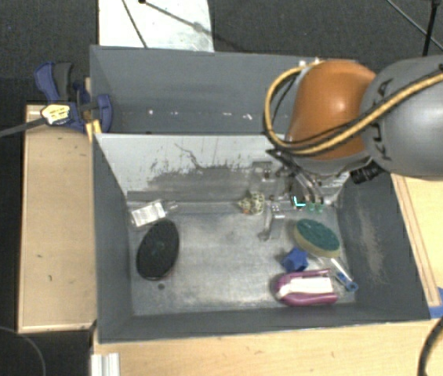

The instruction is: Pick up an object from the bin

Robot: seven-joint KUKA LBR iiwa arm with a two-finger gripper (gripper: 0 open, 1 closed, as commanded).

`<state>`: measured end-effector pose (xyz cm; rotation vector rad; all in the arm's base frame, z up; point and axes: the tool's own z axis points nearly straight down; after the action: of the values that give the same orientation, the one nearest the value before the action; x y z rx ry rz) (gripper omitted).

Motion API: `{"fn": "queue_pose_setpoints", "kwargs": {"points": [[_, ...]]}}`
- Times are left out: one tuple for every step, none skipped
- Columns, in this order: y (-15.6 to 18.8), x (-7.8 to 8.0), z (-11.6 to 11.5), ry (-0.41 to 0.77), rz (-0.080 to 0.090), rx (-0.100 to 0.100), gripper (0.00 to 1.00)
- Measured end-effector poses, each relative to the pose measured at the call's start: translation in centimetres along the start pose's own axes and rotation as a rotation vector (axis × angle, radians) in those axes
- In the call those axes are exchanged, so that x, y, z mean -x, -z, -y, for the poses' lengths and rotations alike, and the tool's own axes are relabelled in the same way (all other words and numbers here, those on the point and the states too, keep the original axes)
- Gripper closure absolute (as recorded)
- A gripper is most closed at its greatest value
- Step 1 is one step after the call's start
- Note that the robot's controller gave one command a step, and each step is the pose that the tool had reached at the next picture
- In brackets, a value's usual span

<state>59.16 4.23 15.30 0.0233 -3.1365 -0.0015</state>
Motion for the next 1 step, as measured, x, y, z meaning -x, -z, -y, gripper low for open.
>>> {"fn": "queue_pose_setpoints", "kwargs": {"points": [[-0.87, -4.83, 7.33, 0.044, 0.003, -0.004, 0.0]]}}
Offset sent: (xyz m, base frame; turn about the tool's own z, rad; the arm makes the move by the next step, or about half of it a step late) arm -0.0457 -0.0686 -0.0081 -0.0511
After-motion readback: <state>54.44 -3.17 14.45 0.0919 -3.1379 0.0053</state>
